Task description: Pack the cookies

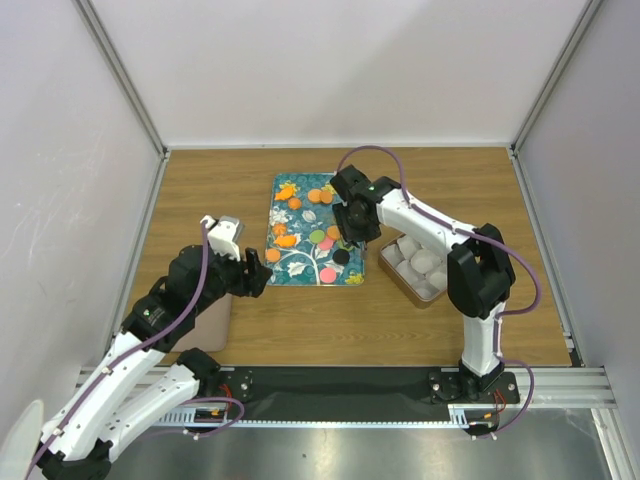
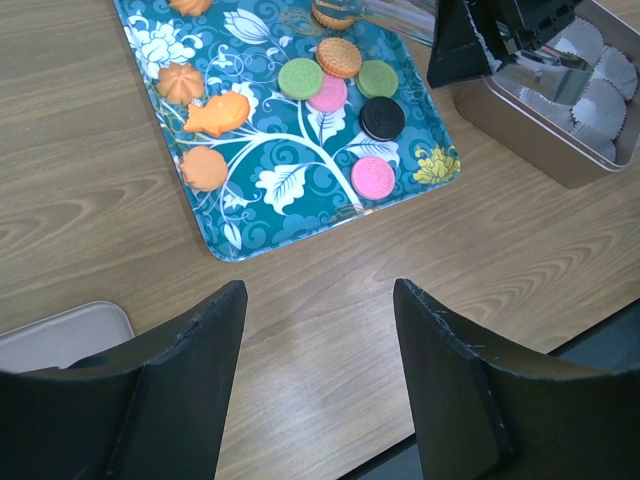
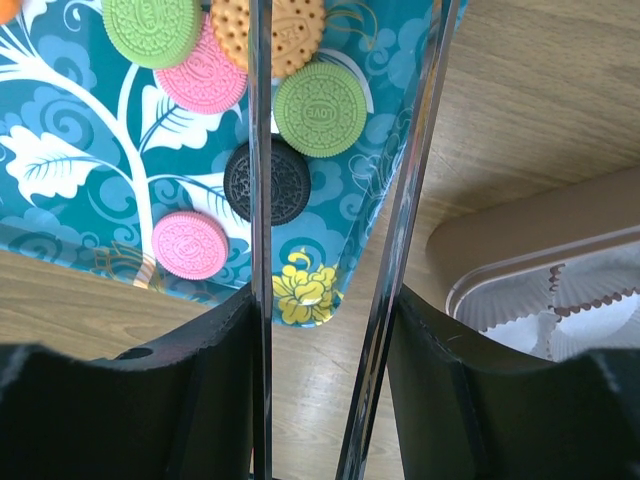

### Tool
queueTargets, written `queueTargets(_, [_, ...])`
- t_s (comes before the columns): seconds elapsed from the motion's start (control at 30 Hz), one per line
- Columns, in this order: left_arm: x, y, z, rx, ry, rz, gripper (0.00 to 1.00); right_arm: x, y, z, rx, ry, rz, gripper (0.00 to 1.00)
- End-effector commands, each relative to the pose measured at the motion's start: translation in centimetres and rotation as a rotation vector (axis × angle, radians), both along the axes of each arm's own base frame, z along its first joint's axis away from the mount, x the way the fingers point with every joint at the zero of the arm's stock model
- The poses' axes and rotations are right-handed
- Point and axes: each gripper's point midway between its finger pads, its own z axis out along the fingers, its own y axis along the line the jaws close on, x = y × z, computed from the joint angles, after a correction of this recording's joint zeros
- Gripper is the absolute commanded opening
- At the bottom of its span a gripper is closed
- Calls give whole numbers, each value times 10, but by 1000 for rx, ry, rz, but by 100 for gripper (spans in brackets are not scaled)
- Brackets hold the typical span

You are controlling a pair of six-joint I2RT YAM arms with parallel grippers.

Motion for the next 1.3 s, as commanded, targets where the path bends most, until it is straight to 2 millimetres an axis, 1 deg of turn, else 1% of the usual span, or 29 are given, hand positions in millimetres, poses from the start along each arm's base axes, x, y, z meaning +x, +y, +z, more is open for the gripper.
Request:
queueTargets(0.0, [1, -4, 7, -7, -37, -29, 66, 8, 7, 10, -9, -29, 15, 52])
queueTargets(0.03, [0, -5, 7, -8, -38, -30, 66, 9, 8, 11, -8, -30, 16, 52])
queueTargets(0.1, [1, -4, 8, -10, -42, -27, 67, 8, 7, 6, -24, -20, 14, 52])
queueTargets(0.2, [0, -4, 8, -13, -44, -29, 67, 10, 2, 2, -52, -18, 3, 52])
queueTargets(0.3, [0, -4, 8, -10, -42, -29, 67, 10, 1, 0, -57, -17, -2, 52])
queueTargets(0.5, [0, -4, 8, -10, -42, -27, 67, 8, 9, -2, -27, 6, 20, 52])
queueTargets(0.7, [0, -3, 7, -8, -40, -22, 67, 9, 7, -8, -31, 23, 18, 51])
queueTargets(0.77, [1, -3, 8, -9, -42, -22, 67, 8, 7, -8, -21, 30, 18, 49])
queueTargets(0.9, [1, -3, 7, -8, -40, -20, 67, 10, 7, -7, -11, 30, 15, 38])
queueTargets(1.03, [1, -3, 7, -7, -41, -19, 67, 10, 8, 3, 8, 20, 18, 31])
queueTargets(1.17, [1, -2, 6, -3, -37, -14, 67, 15, 5, 23, 11, -22, 6, 29])
queueTargets(1.23, [2, -2, 6, -4, -38, -14, 67, 18, 4, 35, 20, -47, -3, 28])
queueTargets(1.27, [1, -2, 6, -3, -38, -13, 68, 18, 1, 44, 32, -64, -13, 28])
